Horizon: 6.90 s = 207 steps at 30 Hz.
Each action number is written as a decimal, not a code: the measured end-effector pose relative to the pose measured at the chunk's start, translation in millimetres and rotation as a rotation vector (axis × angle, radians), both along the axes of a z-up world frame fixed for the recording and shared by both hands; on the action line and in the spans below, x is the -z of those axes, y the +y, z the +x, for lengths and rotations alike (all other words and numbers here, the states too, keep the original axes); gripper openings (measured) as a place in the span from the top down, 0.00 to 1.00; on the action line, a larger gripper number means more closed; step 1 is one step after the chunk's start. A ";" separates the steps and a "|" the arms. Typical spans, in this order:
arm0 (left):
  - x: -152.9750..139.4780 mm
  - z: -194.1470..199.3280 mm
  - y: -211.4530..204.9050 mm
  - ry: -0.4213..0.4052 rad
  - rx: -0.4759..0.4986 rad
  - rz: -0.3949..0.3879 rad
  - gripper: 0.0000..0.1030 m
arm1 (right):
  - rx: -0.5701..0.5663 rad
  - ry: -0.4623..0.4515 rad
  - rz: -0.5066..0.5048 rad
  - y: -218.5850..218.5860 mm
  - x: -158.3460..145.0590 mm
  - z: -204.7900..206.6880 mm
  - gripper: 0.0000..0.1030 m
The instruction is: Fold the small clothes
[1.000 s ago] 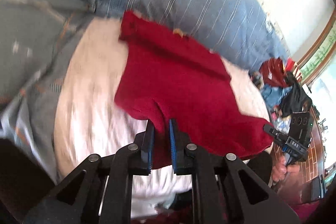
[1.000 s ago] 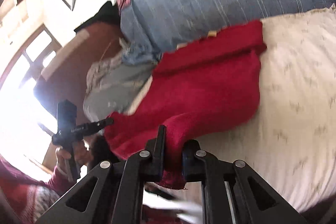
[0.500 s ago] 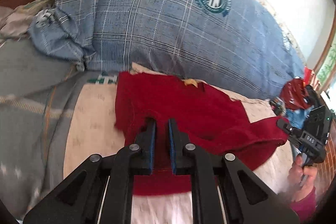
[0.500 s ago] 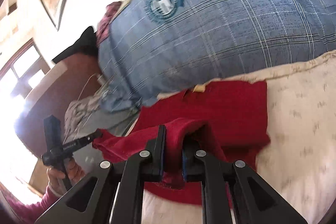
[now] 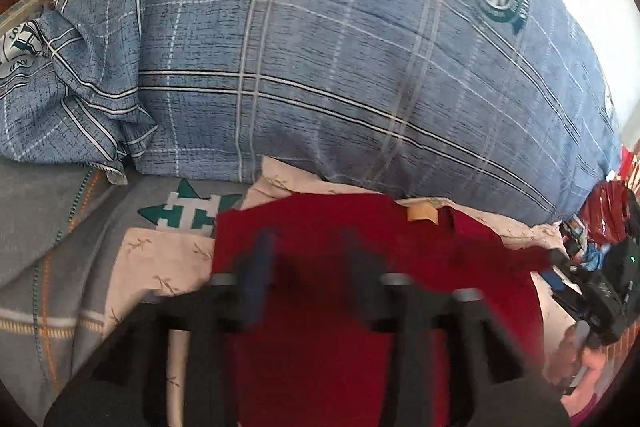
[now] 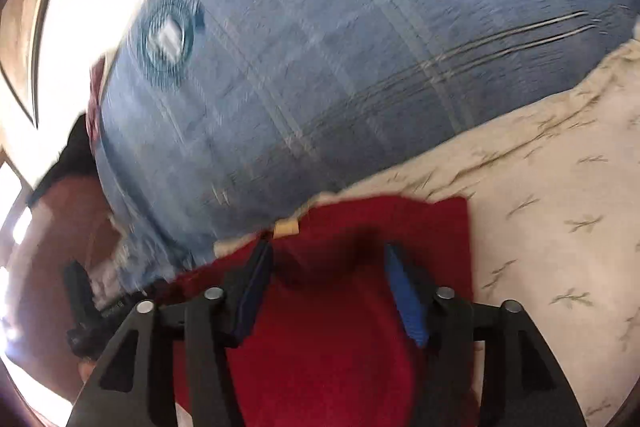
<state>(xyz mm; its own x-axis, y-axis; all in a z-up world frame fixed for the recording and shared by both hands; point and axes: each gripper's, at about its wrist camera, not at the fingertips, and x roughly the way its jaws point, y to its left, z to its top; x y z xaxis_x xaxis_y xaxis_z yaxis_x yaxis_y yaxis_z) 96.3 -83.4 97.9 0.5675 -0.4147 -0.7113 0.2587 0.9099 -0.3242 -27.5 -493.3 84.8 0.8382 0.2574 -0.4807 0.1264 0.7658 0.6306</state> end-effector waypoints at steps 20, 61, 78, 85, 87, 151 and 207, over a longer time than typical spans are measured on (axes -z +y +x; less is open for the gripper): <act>69.0 54.6 -18.0 0.152 -0.059 0.155 0.25 | -0.005 0.268 -0.331 29.3 43.4 97.4 0.42; 66.5 -96.6 58.0 0.096 0.133 -0.010 0.22 | -0.475 0.301 -0.476 317.9 33.9 143.8 0.85; 66.0 -86.2 63.6 0.105 0.085 -0.030 0.22 | -0.477 0.224 -0.336 307.5 34.6 140.9 0.51; 68.4 -83.2 62.4 0.101 0.078 -0.022 0.22 | -0.389 0.210 -0.471 286.3 40.9 93.1 0.42; 68.3 -83.4 61.8 0.098 0.077 -0.015 0.21 | -0.381 0.226 -0.440 279.9 53.7 94.3 0.42; 55.3 -63.0 44.9 0.046 0.122 -0.259 0.16 | -0.575 0.306 -0.401 317.5 16.2 110.4 0.69; 75.7 -64.7 51.0 0.083 0.052 -0.290 0.14 | -0.621 0.091 -0.332 277.0 62.4 89.7 0.10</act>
